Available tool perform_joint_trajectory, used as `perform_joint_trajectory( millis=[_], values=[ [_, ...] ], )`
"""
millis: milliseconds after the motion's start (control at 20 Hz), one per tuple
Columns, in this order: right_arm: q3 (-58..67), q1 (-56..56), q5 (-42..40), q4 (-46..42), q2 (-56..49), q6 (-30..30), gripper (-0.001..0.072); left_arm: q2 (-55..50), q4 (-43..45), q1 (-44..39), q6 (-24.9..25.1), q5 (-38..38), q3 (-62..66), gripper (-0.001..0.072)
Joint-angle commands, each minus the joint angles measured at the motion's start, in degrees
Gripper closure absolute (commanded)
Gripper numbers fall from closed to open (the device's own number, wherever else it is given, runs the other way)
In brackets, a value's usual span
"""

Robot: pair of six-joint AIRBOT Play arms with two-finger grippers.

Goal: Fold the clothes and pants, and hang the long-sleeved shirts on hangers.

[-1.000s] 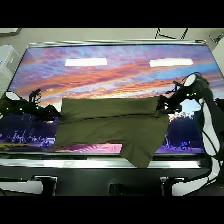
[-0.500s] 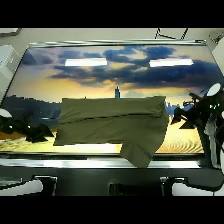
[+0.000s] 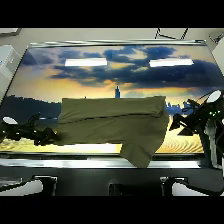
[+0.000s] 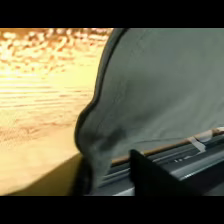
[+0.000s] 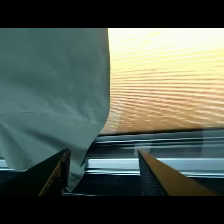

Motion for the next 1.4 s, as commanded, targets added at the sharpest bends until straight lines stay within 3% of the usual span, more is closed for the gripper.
perform_joint_trajectory(
  millis=[0, 50, 200, 650, 750, 800, 850, 900, 950, 1000, 1150, 1350],
  values=[
    [-5.5, 0.0, -1.7, 0.3, 1.7, -0.6, 0.0202, 0.1, -0.6, -1.7, -0.3, 0.7, -0.3, 0.0638],
    [-8.6, 0.0, -2.8, 0.4, 2.9, -1.1, 0.0201, 0.1, -0.5, -1.7, -0.3, 0.5, -0.2, 0.0686],
    [-18.9, 0.0, -7.2, 5.2, 6.8, -3.4, 0.0157, 0.2, -0.6, -1.6, -0.3, 0.1, -0.2, 0.0687],
    [-34.1, 0.0, -18.7, 20.6, 7.6, -6.5, 0.0157, 1.4, -0.6, -1.6, -0.3, -1.2, -0.2, 0.0687],
    [-35.2, 0.0, -20.4, 23.3, 7.6, -6.6, 0.0232, 2.0, -0.6, -1.6, -0.3, -1.2, -0.2, 0.0686],
    [-35.5, 0.0, -20.7, 24.0, 7.5, -6.6, 0.0234, 2.1, -0.6, -1.6, -0.3, -1.2, -0.2, 0.0686],
    [-35.6, 0.0, -20.6, 24.2, 7.5, -6.7, 0.0290, 2.1, -0.6, -1.6, -0.3, -1.2, -0.2, 0.0686],
    [-35.6, 0.1, -20.4, 24.1, 7.5, -6.7, 0.0397, 2.1, -0.6, -1.6, -0.3, -1.2, -0.2, 0.0686],
    [-35.5, 0.1, -19.9, 24.2, 7.6, -7.2, 0.0591, 2.1, -0.6, -1.6, -0.2, -1.2, -0.2, 0.0686],
    [-35.2, 0.1, -18.7, 24.2, 7.6, -8.4, 0.0673, 2.3, -0.6, -1.6, -0.1, -1.2, -0.1, 0.0686],
    [-28.3, 0.0, -14.1, 22.3, 7.6, -12.1, 0.0674, 4.2, -0.6, -1.6, 0.3, -1.4, 3.0, 0.0687],
    [-9.5, 0.1, -15.5, 20.9, 6.9, -6.0, 0.0677, 4.6, -2.7, -1.8, -1.5, -1.6, 11.1, 0.0687]
  ],
)
